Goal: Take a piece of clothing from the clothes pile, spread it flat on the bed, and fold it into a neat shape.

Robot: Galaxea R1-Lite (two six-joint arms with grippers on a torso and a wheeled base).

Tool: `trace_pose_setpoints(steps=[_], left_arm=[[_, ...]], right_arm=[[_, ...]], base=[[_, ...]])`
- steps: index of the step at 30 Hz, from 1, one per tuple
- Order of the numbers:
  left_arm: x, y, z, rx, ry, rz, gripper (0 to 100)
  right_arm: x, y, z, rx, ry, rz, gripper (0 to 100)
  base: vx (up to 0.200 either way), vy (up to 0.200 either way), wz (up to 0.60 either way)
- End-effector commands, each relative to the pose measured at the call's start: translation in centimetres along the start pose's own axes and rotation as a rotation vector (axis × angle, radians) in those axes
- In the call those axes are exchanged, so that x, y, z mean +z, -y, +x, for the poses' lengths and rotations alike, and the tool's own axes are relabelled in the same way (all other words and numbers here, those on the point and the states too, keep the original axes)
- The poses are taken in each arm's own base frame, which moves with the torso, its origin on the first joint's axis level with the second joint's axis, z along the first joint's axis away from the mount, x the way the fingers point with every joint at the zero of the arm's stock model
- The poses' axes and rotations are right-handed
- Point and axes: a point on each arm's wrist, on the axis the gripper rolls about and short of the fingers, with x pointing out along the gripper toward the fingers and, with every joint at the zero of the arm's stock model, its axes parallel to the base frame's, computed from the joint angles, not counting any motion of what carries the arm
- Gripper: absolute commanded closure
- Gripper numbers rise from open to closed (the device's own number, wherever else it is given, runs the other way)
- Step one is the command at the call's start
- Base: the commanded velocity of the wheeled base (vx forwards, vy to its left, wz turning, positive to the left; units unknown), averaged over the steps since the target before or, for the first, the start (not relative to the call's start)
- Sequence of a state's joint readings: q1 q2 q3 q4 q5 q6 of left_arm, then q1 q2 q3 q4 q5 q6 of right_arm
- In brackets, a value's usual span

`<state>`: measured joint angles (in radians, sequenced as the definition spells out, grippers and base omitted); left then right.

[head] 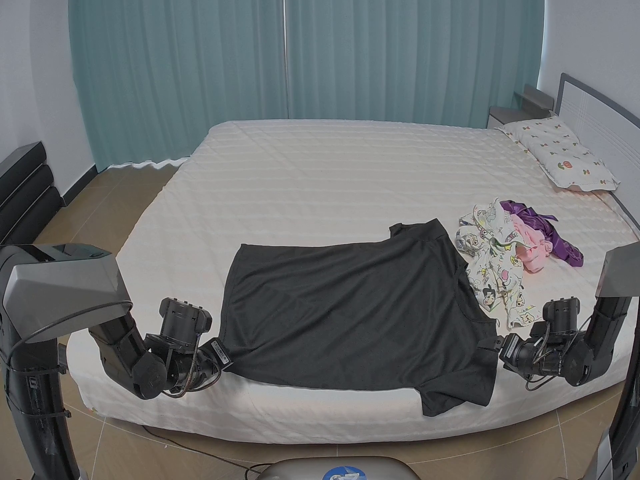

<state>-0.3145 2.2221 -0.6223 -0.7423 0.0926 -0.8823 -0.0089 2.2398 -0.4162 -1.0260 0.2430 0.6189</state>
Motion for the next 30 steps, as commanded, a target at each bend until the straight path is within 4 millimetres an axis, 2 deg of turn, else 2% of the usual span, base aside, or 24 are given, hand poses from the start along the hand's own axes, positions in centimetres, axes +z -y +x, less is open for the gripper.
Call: trace_pose_setpoints(steps=[1,14,22,30], left_arm=[[-0.1,0.0,-0.2,-0.006,-0.005,-0.006,100],[-0.4,-0.1,-0.2,-0.010,-0.021,-0.004,100],[-0.5,-0.1,-0.2,-0.008,-0.024,-0.004,100],[-0.4,-0.1,-0.3,-0.010,-0.023,-0.002,100]], right_arm=[[0.0,-0.7,2.1,0.001,-0.030,-0.020,0],[-0.5,0.0,3.0,-0.061,-0.022,-0.087,0],[0.3,0.4,2.0,-0.084,0.009,-0.075,0],[0.1,0.5,2.4,-0.087,0.005,-0.124,0]], base=[[0.000,0.000,0.00],[0.000,0.000,0.00],[0.000,0.000,0.00],[0.000,0.000,0.00]])
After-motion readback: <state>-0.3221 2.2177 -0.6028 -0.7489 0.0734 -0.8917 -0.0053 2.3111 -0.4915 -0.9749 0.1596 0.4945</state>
